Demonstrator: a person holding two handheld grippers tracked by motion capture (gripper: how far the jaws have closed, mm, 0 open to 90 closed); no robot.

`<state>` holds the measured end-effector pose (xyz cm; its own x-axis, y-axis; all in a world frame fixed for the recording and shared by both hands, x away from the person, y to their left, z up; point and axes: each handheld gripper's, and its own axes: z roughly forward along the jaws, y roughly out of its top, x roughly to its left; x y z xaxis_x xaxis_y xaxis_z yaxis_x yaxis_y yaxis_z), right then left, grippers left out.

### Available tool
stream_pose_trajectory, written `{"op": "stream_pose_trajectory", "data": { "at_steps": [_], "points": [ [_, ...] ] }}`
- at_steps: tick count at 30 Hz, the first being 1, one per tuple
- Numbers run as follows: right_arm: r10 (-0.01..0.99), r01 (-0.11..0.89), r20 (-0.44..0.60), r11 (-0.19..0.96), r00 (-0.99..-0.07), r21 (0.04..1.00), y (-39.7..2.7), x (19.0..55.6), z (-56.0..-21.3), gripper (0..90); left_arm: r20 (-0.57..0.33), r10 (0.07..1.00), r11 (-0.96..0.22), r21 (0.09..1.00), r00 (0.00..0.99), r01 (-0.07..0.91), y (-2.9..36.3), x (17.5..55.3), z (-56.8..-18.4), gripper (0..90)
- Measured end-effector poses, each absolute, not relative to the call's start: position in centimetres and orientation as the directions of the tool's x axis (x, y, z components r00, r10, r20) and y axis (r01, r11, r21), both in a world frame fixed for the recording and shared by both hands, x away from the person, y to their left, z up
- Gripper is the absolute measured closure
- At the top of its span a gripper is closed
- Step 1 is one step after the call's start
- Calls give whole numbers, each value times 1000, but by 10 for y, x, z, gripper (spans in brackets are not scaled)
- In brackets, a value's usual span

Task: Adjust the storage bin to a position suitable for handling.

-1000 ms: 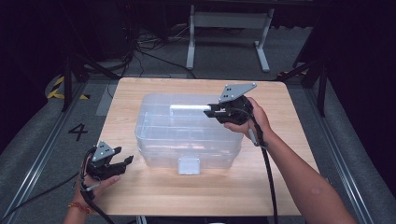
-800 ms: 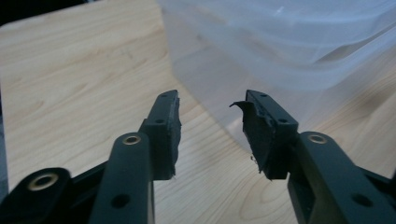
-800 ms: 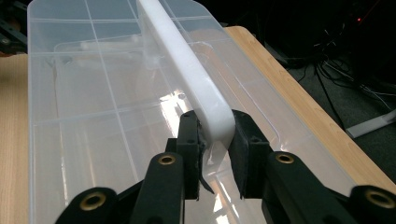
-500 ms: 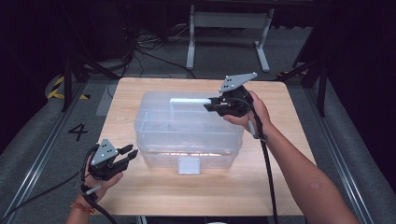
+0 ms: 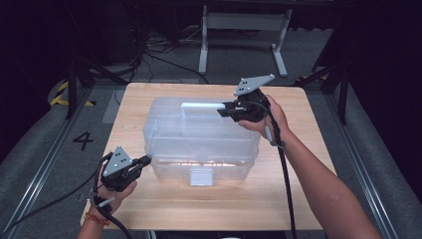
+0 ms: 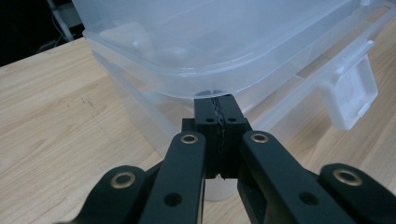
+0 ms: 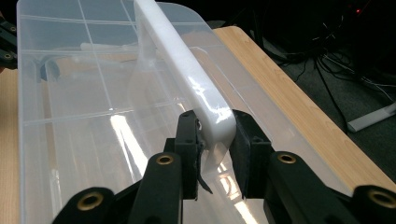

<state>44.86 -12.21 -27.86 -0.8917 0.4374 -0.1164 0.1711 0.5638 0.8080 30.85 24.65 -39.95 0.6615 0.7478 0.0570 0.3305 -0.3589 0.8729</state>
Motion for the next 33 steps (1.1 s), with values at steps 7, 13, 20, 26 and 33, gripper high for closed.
{"op": "stream_pose_trajectory", "data": {
  "at_steps": [7,13,20,26,33],
  "points": [
    [464,133,-174,556,-868,820,-132,437,-275,656,68,749,-370,868,660,331,247,308,-400,899],
    [522,150,-171,516,-836,843,-158,426,-274,571,77,750,-376,867,657,326,246,308,-400,899],
    [569,137,-188,479,-800,867,-201,408,-276,459,82,750,-378,868,657,323,246,310,-399,899],
    [607,152,-182,457,-773,876,-235,396,-287,405,81,750,-372,872,656,318,246,310,-397,899],
    [650,155,-201,447,-733,881,-261,383,-309,400,88,755,-367,878,650,307,245,311,-394,899]
  ]
}}
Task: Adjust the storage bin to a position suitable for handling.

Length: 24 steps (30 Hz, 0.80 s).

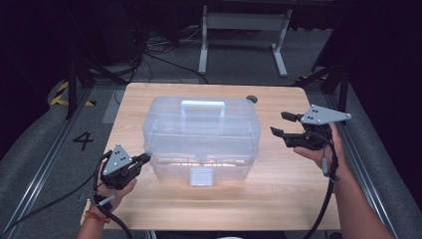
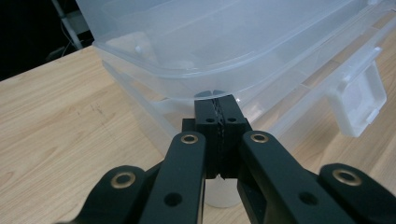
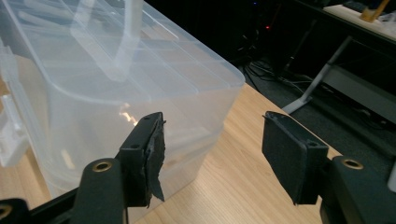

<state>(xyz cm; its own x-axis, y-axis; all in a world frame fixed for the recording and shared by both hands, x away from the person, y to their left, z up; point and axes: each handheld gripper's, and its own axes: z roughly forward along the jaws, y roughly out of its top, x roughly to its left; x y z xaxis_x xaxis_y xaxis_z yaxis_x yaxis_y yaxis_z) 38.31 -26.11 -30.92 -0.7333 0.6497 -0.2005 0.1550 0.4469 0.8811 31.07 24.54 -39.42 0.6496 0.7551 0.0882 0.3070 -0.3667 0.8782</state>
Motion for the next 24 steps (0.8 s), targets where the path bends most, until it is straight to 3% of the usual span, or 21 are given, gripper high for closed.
{"op": "stream_pose_trajectory", "data": {
  "at_steps": [6,24],
  "points": [
    [664,164,-197,439,-721,883,-266,378,-333,400,90,760,-362,881,644,305,245,311,-392,899],
    [573,159,-226,544,-788,824,-233,381,-379,382,110,767,-370,881,632,294,243,311,-387,898]
  ]
}}
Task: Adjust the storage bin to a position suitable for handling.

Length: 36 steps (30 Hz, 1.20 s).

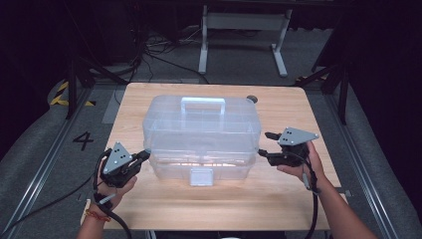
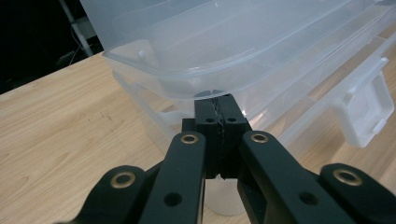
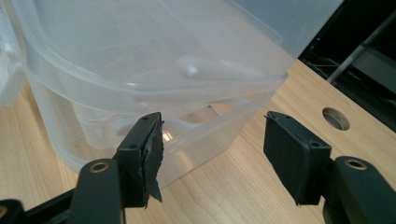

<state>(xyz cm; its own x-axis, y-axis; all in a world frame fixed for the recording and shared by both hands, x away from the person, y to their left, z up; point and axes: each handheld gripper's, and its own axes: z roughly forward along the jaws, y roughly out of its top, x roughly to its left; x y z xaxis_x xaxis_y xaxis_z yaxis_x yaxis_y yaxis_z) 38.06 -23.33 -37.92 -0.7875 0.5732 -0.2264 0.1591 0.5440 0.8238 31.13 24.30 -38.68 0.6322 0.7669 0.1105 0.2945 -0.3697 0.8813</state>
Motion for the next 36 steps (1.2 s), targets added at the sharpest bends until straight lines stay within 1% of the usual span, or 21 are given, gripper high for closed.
{"op": "stream_pose_trajectory", "data": {
  "at_steps": [5,9,13,18,22,30,36],
  "points": [
    [579,134,-241,529,-779,838,-228,379,-381,381,119,764,-379,878,635,291,243,311,-387,894],
    [593,133,-225,498,-773,857,-230,379,-384,380,131,765,-389,874,630,291,243,311,-388,863],
    [601,126,-221,480,-768,868,-231,378,-385,382,132,767,-391,872,628,294,242,310,-389,859],
    [610,108,-199,428,-767,897,-232,377,-382,387,141,769,-400,867,624,296,244,310,-391,846],
    [618,89,-212,418,-757,904,-231,376,-378,387,140,771,-401,864,621,304,248,309,-393,824],
    [642,60,-222,386,-734,920,-229,376,-369,408,110,794,-383,855,598,351,264,305,-405,774],
    [661,57,-202,349,-723,936,-228,380,-363,438,99,804,-390,832,586,394,274,309,-417,742]
  ]
}}
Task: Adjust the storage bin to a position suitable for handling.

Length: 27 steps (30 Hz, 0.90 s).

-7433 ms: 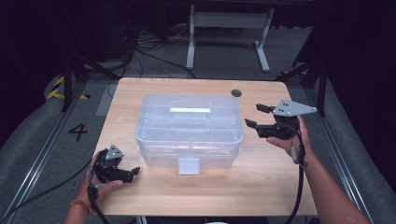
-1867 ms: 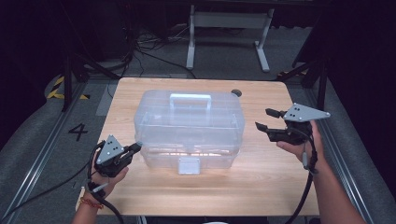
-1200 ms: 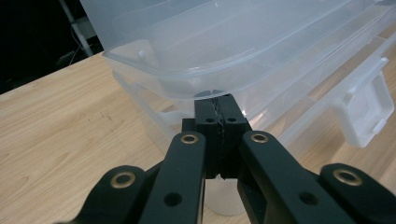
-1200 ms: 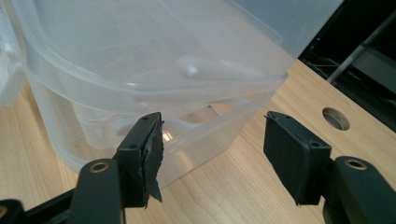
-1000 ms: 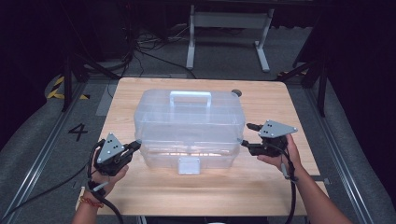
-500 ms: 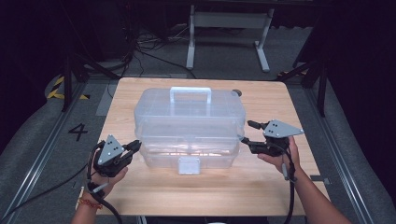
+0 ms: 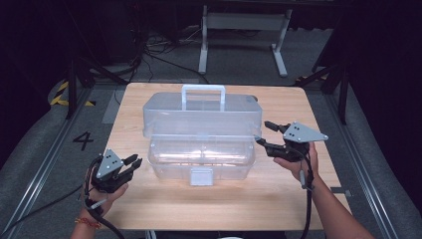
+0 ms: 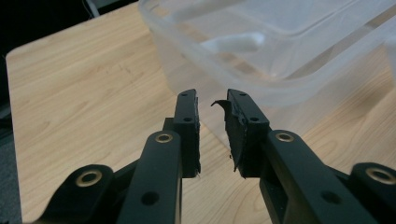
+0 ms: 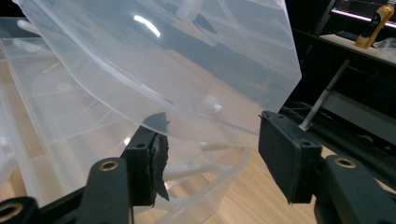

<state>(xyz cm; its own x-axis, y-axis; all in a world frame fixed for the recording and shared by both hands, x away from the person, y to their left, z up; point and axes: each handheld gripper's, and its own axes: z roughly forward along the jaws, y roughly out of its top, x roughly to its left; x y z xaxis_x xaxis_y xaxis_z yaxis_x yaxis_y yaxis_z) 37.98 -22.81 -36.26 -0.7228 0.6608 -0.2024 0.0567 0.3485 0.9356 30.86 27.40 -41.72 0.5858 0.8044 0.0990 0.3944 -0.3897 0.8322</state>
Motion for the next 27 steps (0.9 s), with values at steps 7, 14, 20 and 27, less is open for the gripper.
{"op": "stream_pose_trajectory", "data": {
  "at_steps": [7,14,20,27],
  "points": [
    [697,42,-194,306,-691,951,-224,383,-358,507,76,802,-411,790,593,454,280,318,-434,724],
    [721,15,-210,292,-661,956,-214,388,-357,545,62,791,-443,745,609,499,279,323,-449,717],
    [734,-3,-218,283,-643,959,-208,389,-351,538,60,780,-463,725,622,510,276,321,-453,709],
    [740,0,-211,275,-639,961,-208,397,-343,544,54,778,-468,715,626,519,275,320,-456,699]
  ]
}}
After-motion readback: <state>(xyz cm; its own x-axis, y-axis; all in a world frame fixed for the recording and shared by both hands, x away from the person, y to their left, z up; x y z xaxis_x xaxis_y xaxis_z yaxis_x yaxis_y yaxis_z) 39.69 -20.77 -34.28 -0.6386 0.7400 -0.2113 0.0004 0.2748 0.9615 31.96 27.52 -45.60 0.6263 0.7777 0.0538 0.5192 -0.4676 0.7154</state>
